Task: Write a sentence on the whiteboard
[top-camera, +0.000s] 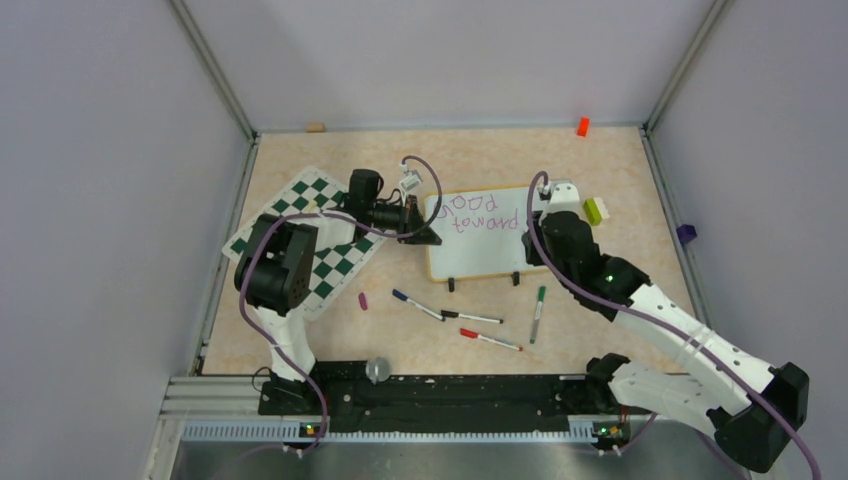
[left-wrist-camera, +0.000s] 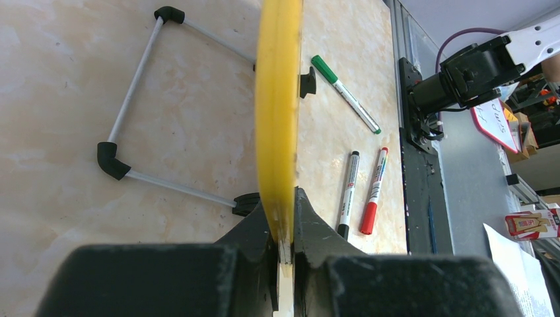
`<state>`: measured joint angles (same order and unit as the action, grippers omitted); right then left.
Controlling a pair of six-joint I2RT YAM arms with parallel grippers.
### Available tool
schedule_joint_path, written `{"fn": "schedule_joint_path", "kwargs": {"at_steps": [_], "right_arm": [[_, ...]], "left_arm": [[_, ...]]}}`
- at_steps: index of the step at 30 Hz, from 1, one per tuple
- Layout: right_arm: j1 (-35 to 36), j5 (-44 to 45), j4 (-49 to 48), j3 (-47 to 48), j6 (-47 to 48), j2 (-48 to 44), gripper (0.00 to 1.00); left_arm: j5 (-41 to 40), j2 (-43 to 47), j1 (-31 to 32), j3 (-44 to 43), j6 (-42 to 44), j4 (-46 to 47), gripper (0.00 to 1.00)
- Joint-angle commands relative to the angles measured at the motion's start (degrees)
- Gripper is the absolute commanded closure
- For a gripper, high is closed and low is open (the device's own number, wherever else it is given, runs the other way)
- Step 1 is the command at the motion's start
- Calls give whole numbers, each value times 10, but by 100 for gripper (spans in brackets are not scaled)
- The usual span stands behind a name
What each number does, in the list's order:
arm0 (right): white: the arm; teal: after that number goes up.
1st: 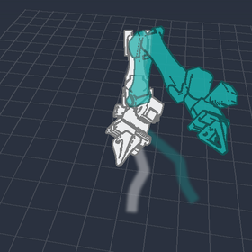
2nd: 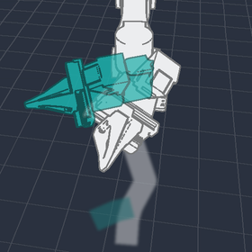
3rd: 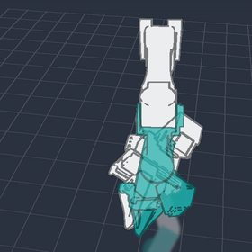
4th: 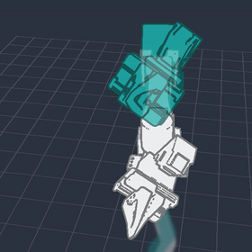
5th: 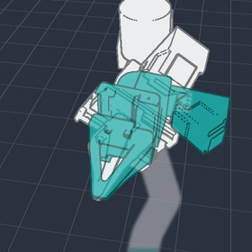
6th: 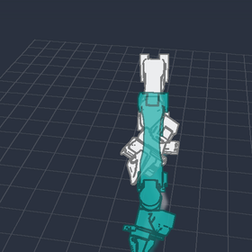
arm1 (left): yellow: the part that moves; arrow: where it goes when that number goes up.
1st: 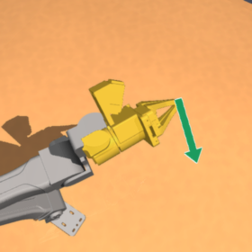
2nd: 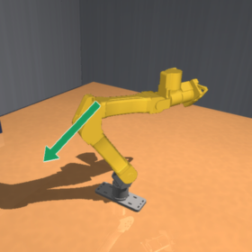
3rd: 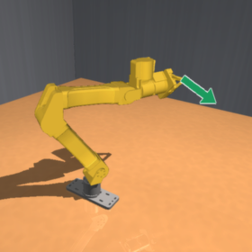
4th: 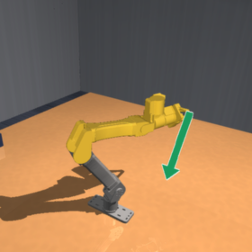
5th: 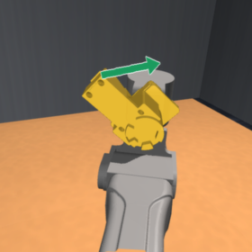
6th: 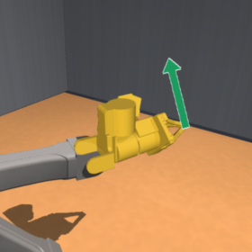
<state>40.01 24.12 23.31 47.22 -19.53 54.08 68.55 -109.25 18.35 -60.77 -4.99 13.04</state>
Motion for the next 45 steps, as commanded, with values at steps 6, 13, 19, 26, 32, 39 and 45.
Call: {"fn": "schedule_joint_path", "kwargs": {"at_steps": [6,13,19,26,32,39,45], "right_arm": [[5,-21,-15,-1,1,3,100],[114,49,25,68,-26,98,100],[172,61,-10,87,-40,139,100],[204,93,-23,108,-32,185,100],[220,118,-17,123,-25,228,100],[221,148,-18,132,-12,255,100],[221,166,-18,139,-8,271,100]], "left_arm": [[-42,-13,10,-7,31,-23,100],[-41,-13,10,-6,31,-24,100],[-41,-12,10,-6,33,-23,100],[-42,-10,9,-4,32,-23,100],[-41,-12,10,-4,32,-22,100],[-40,-12,10,-5,32,-22,100],[-40,-12,9,-5,32,-23,100]]}}
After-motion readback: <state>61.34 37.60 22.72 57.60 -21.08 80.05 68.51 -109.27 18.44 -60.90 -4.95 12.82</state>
